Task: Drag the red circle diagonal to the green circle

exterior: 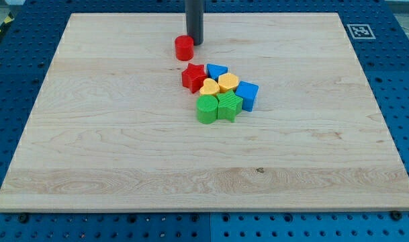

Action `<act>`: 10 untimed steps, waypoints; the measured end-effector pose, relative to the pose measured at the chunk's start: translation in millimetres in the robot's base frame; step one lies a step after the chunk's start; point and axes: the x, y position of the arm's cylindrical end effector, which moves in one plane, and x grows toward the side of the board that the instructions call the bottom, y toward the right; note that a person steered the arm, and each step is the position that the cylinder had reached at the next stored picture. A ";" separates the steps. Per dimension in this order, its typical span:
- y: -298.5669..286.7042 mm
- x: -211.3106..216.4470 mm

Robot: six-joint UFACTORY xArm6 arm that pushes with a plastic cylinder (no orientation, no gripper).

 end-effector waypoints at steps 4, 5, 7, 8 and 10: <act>-15.5 13.2; -15.5 44.0; -29.4 35.3; -39.2 47.5; -44.6 62.6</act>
